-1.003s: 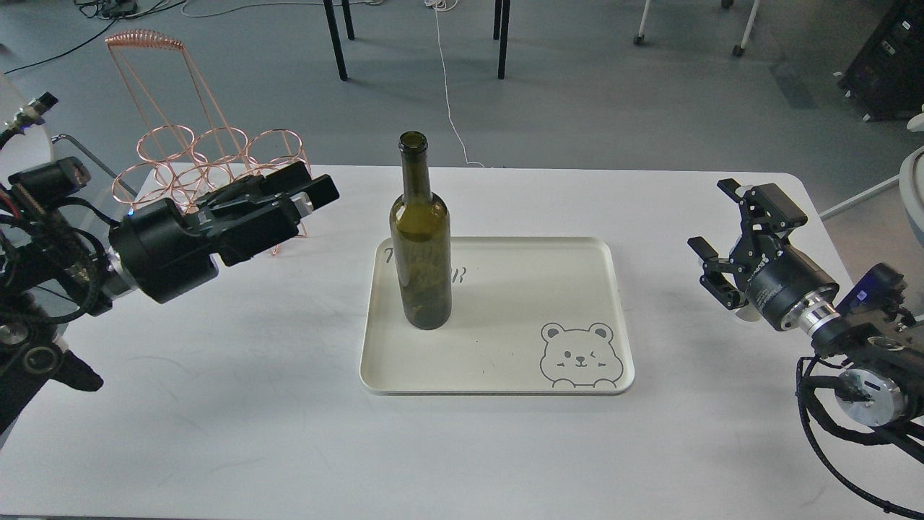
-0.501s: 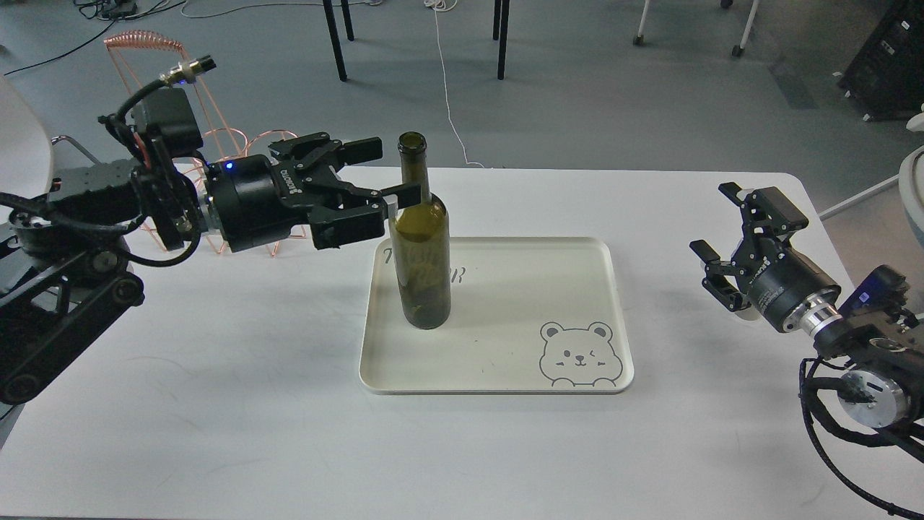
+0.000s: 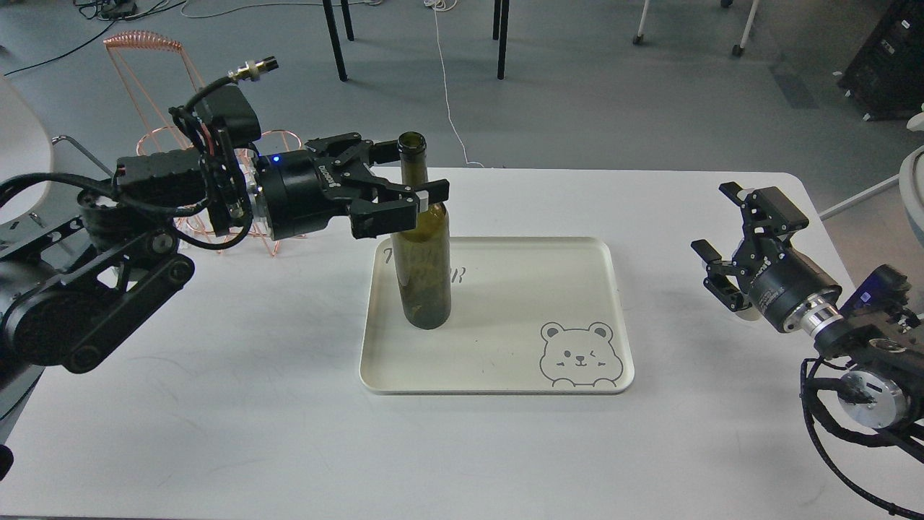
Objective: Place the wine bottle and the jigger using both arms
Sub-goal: 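Lift the wine bottle off the tray toward the copper rack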
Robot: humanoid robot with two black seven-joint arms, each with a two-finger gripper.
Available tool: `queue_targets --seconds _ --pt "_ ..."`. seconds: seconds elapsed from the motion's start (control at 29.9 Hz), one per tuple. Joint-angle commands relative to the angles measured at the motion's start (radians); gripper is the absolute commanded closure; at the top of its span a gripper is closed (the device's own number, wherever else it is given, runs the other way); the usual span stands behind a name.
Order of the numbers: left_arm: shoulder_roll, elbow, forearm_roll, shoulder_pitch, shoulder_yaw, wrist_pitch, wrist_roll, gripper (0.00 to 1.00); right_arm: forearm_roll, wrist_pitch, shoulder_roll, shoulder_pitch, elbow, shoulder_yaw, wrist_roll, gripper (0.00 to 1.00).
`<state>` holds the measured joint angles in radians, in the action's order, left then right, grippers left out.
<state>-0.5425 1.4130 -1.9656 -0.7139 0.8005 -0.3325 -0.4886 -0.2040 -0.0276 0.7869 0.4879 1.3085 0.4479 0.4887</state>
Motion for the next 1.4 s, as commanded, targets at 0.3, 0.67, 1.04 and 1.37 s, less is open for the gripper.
queue_targets --seconds 0.3,0.67,1.04,1.37 --pt "0.019 -0.017 -0.022 0.001 -0.007 0.038 0.0 0.33 0.0 0.0 0.003 0.0 0.0 0.0 0.0 0.01" --pt "0.027 -0.017 -0.027 -0.002 -0.007 0.072 0.0 0.8 -0.002 0.002 0.002 0.0 0.0 -0.002 0.0 0.01" --pt "-0.005 -0.006 -0.022 -0.182 -0.007 0.09 0.0 0.87 -0.002 0.003 0.002 0.0 -0.002 -0.002 0.0 0.01" --pt "-0.207 -0.037 -0.022 -0.409 -0.053 0.032 0.0 0.86 -0.002 0.005 0.002 -0.011 -0.002 0.0 0.0 0.01"
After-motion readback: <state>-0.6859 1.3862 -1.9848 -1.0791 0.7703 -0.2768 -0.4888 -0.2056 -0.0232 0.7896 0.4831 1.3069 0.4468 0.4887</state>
